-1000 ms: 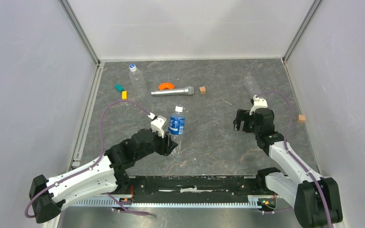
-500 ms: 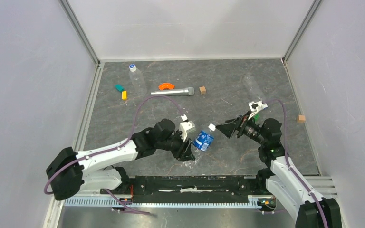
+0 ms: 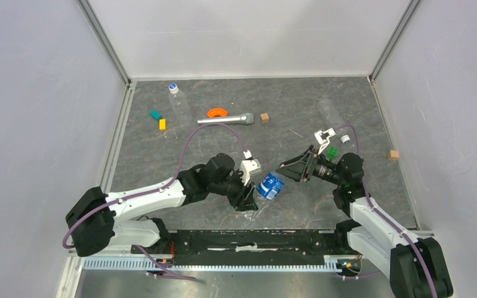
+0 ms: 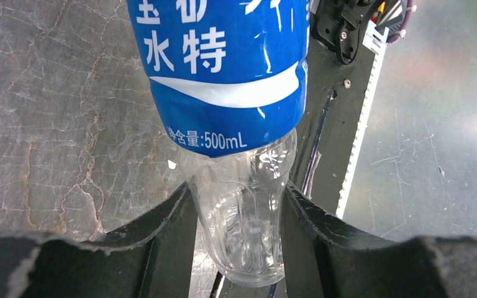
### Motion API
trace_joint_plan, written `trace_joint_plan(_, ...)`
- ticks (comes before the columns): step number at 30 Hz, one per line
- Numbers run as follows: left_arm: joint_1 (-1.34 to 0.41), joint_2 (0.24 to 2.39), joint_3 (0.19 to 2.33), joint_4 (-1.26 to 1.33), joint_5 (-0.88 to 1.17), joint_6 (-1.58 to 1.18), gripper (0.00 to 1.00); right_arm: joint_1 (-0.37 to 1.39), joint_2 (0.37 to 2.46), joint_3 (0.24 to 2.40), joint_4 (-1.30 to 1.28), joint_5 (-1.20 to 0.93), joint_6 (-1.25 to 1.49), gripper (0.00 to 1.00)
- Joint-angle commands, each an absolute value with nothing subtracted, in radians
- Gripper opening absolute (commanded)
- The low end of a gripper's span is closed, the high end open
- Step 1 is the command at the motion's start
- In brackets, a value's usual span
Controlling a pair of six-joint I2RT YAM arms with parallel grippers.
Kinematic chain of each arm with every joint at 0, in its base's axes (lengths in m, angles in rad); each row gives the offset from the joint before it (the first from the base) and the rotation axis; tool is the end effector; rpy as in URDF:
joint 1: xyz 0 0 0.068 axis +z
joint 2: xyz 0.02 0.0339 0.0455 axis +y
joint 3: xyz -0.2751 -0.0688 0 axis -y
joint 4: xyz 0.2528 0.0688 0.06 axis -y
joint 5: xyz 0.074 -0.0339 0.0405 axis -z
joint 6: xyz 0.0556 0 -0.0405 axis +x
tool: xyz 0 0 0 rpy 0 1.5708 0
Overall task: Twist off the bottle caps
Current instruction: Unscrew the bottle cap from the plastic bottle.
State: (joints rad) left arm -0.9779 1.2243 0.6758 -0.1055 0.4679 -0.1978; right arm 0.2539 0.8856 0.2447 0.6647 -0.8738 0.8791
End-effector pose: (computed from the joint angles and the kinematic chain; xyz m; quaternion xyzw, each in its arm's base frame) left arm 0.1310 -0.2393 0.2164 0.4266 0.7678 -0.4117 0.2429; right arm 0.1771 0.0900 0.2261 -0.0934 0.6954 0.5974 0.3883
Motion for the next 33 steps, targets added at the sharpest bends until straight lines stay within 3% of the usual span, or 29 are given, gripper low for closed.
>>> trace_joint_plan(1, -0.985, 1.195, 0.704, -0.088, 0.434, -0.159, 0.48, 0.292, 0.919, 0.266, 0.688, -0.929, 0.865, 0.71)
trace_joint_plan(8, -0.984, 1.166, 0.688, -0.074, 0.391, -0.175, 0.47, 0.310, 0.938, 0.267, 0.665, -0.908, 0.839, 0.34)
trace_joint_plan(12, -0.985, 1.129, 0.668, -0.063, 0.327, -0.178, 0.54, 0.311, 0.933, 0.266, 0.675, -0.893, 0.836, 0.10)
trace_joint_plan(13, -0.985, 1.114, 0.657, -0.054, 0.300, -0.184, 0.61, 0.313, 0.931, 0.267, 0.677, -0.886, 0.837, 0.10)
trace_joint_plan(16, -0.984, 1.072, 0.616, -0.004, 0.277, -0.193, 0.63, 0.327, 0.928, 0.268, 0.704, -0.888, 0.844, 0.05)
trace_joint_plan(19, -0.984, 1.046, 0.596, 0.021, 0.240, -0.209, 0.99, 0.347, 0.928, 0.274, 0.706, -0.878, 0.837, 0.03)
trace_joint_plan(28, -0.985, 0.797, 0.430, 0.187, -0.100, -0.383, 1.00, 0.387, 0.882, 0.219, 0.642, -0.715, 0.780, 0.03)
trace_joint_plan(33, -0.983, 0.635, 0.334, 0.282, -0.029, -0.392, 1.00, 0.399, 0.866, 0.164, 0.781, -0.728, 0.797, 0.03)
